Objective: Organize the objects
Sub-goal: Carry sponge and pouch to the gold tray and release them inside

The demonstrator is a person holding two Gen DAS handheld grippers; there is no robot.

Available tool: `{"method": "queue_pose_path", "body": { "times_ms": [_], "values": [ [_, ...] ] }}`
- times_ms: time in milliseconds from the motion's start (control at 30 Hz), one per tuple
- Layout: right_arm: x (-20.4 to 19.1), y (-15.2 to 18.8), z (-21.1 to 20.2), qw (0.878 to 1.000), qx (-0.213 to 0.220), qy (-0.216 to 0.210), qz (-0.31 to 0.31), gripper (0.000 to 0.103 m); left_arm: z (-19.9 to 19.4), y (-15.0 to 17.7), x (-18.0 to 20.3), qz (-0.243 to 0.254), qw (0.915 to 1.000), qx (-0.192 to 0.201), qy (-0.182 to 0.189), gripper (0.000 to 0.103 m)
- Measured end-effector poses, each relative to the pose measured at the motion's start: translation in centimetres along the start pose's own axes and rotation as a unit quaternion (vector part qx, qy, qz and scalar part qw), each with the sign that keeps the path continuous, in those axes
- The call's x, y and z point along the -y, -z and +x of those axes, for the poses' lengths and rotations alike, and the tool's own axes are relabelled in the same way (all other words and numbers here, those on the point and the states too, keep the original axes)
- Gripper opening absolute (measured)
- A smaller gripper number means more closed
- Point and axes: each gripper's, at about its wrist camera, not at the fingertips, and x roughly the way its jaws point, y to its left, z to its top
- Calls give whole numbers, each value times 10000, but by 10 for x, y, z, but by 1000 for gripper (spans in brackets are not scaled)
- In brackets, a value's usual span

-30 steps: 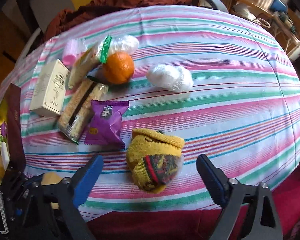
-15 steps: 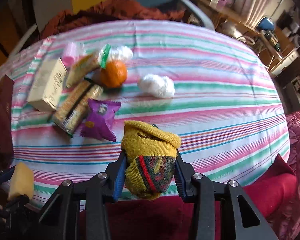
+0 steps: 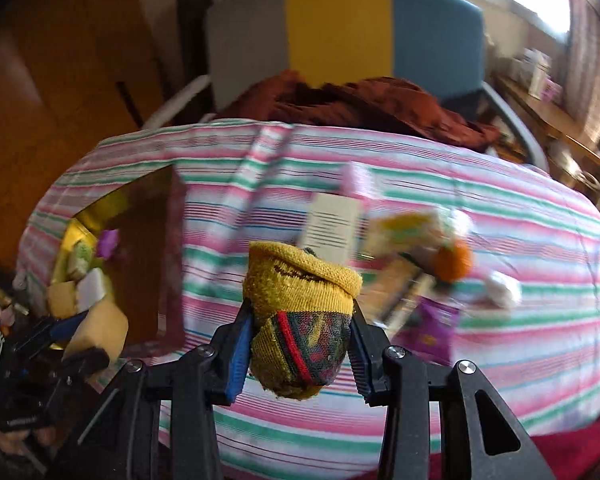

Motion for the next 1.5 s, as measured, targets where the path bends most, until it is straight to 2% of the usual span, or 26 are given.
{"method": "queue_pose_path", "body": {
  "times_ms": [167,333,567,667,733,800,833,867,933,967,1100,1133,1333,1500],
  "values": [
    [-64,-13,27,9981,-39,-491,-364,43,-24,-7,-52,-438,9972,287,-525,64],
    [-110,-26,56,9940,-174,-765,-757,43,-35,-22,-96,-755,9918,481,-912,64],
    [-161,-49,93,9886,-363,-932,-1129,43,-16,-38,-125,-827,9879,357,-1259,67],
    [-175,-66,109,9884,-361,-931,-1145,43,-10,-31,-137,-1031,9846,112,-1407,72],
    [-182,-79,118,9899,-291,-900,-1055,49,-10,-22,-142,-1155,9825,43,-1464,74],
    [-187,-94,124,9914,-176,-916,-922,62,-12,-13,-145,-1203,9802,15,-1575,75],
    [-189,-99,125,9919,-121,-920,-865,73,-14,-9,-147,-1192,9794,37,-1630,77],
    [-191,-102,125,9927,-59,-878,-830,78,-16,-6,-147,-1164,9791,52,-1669,81],
    [-193,-103,123,9930,12,-847,-819,81,-18,-1,-147,-1146,9786,61,-1710,82],
    [-194,-101,123,9930,7,-851,-818,88,-18,0,-146,-1125,9790,66,-1699,82],
    [-193,-87,121,9937,16,-713,-863,97,-29,3,-141,-1167,9759,239,-1827,82],
    [-192,-83,120,9940,15,-685,-858,102,-32,3,-140,-1178,9748,289,-1871,82],
    [-187,-57,112,9951,42,-410,-894,103,-53,7,-117,-822,9666,576,-2358,82],
    [-193,-38,97,9929,278,-81,-1156,103,-67,8,-101,-692,9645,794,-2423,82]
  ]
}}
